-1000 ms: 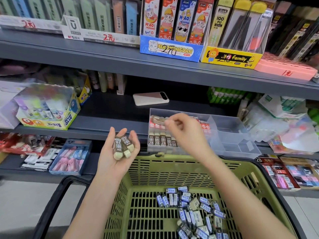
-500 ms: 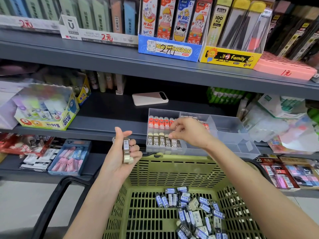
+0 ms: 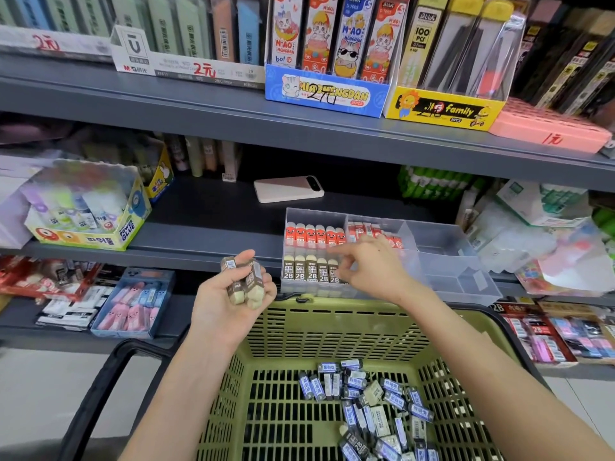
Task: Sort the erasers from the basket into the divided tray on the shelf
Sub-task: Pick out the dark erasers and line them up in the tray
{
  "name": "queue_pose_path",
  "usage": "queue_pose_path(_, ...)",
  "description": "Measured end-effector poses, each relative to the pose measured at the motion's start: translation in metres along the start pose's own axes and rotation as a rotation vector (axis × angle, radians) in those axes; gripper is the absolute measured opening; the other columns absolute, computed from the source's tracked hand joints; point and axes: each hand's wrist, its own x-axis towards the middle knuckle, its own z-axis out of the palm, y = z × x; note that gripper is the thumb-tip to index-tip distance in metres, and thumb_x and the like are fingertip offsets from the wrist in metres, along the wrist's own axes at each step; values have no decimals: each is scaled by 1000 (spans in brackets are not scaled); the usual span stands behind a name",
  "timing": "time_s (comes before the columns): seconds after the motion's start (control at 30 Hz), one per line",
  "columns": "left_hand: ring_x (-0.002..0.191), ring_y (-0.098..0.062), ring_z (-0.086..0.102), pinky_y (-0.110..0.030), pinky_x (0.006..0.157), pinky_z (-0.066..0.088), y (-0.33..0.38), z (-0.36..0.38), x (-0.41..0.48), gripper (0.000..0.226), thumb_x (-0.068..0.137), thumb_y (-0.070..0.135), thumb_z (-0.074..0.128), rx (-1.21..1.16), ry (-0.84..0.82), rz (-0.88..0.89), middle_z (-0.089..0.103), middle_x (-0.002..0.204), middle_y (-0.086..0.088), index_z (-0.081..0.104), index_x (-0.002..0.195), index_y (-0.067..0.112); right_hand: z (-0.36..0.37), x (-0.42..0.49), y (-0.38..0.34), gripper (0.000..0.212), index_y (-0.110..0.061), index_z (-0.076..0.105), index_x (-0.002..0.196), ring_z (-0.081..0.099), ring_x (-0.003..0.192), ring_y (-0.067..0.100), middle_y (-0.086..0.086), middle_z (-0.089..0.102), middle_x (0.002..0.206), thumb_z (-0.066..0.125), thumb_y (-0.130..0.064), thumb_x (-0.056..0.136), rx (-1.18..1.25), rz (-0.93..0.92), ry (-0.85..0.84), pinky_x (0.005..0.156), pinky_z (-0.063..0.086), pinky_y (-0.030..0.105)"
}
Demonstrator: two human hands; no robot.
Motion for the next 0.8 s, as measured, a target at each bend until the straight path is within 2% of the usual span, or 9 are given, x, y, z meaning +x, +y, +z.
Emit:
queue_pose_path(0.1,61,-18,60,-28,53,52,-1,-1,0,26,69,0,60,143,-41,58,64,71,-8,69,92,9,-5,-7,-13,30,-34,61,120,52,96,17,-10,70,90,51,-36,92,-206,-36,191,88,28,31)
queue_pose_path(0.17,61,-16,64,-27,51,52,-2,-1,-1,25,69,2,62,247,-88,107,67,73,-4,69,89,15,-11,-14,-32,28,-31,67,110,54,85,14,-11,69,81,53,-44,90,56,-52,289,85,35,32)
queue_pose_path(0.23,62,-15,67,-26,50,53,-3,1,-2,25,69,3,62,326,-117,148,69,74,-3,68,89,18,-16,-24,-59,35,-33,66,106,54,75,4,-14,65,73,55,-55,81,488,-61,136,78,46,30)
queue_pose_path(0.3,64,-17,69,-27,52,55,-4,1,-3,29,69,4,62,342,-140,172,70,75,-4,65,95,18,-11,-32,-82,43,-34,59,105,55,70,1,-13,63,71,59,-61,72,547,-51,21,69,50,26)
queue_pose_path(0.4,69,-19,69,-29,58,57,-6,0,-3,30,67,2,62,330,-152,189,69,75,-5,67,92,19,-1,-38,-98,30,-24,57,100,57,71,10,-8,61,72,68,-42,79,537,37,71,70,51,35)
queue_pose_path(0.47,67,-17,69,-28,60,57,-7,0,-4,26,67,0,62,326,-167,194,67,71,-4,68,85,19,0,-39,-97,16,-23,58,91,60,70,13,-2,64,73,69,-30,82,724,159,105,71,53,35)
queue_pose_path(0.57,66,-16,68,-26,61,56,-11,2,-5,24,69,-3,61,315,-195,184,67,68,-5,66,82,16,0,-43,-91,11,-19,62,80,61,60,6,-2,67,66,73,-21,80,1069,298,82,58,49,22)
queue_pose_path(0.63,73,-19,70,-26,61,55,-13,3,-7,23,71,-3,61,285,-226,160,70,75,-9,69,81,16,-4,-43,-82,5,-17,67,80,60,64,2,-5,68,71,72,-18,81,1210,302,102,59,46,13)
queue_pose_path(0.8,95,-32,70,-33,64,57,-8,3,-4,34,77,1,55,145,-193,42,70,99,-22,62,110,5,-41,-28,-29,12,-20,63,82,59,71,2,-8,64,76,65,-8,85,1043,224,395,73,47,20)
